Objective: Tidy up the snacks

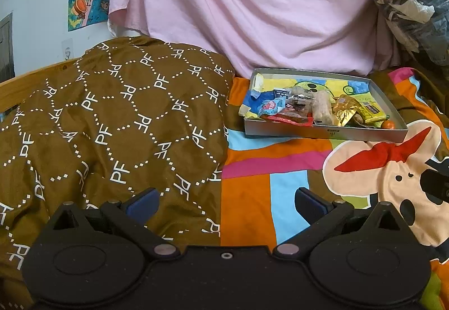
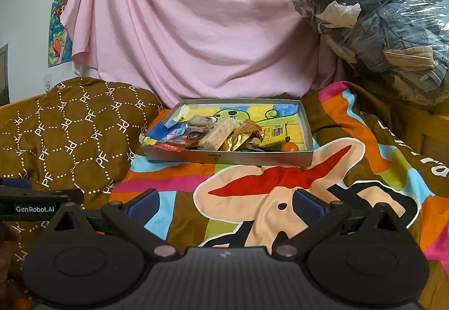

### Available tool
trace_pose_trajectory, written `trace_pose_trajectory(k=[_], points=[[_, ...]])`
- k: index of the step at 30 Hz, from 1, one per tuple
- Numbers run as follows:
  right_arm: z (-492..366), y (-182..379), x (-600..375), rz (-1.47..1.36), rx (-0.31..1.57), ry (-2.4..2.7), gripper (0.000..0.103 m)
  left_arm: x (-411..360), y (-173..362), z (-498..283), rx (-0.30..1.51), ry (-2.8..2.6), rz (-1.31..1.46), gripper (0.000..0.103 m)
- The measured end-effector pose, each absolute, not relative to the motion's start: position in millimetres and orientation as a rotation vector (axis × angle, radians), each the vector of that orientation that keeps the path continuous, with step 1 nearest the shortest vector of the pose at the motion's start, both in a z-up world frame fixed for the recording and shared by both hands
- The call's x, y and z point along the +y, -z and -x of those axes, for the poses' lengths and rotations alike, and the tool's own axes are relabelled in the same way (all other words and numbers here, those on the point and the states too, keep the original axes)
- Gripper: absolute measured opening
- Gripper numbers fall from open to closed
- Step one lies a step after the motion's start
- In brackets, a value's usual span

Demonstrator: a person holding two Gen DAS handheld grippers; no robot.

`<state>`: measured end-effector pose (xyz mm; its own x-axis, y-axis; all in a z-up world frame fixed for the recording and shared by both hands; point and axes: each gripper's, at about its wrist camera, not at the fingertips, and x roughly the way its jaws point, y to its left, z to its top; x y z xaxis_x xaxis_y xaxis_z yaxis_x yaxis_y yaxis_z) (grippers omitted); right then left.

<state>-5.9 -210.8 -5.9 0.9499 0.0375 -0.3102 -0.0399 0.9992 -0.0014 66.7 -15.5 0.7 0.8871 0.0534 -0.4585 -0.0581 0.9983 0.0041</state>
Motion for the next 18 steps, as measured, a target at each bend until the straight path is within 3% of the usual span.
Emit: trace_pose_trajectory(k=[18], points=[[6.6,8.1,-210.4,0.005,0.318,-0.047,0.103,-19.2,-4.7,-64.1,0.480,-0.054,-0.008,0.102]])
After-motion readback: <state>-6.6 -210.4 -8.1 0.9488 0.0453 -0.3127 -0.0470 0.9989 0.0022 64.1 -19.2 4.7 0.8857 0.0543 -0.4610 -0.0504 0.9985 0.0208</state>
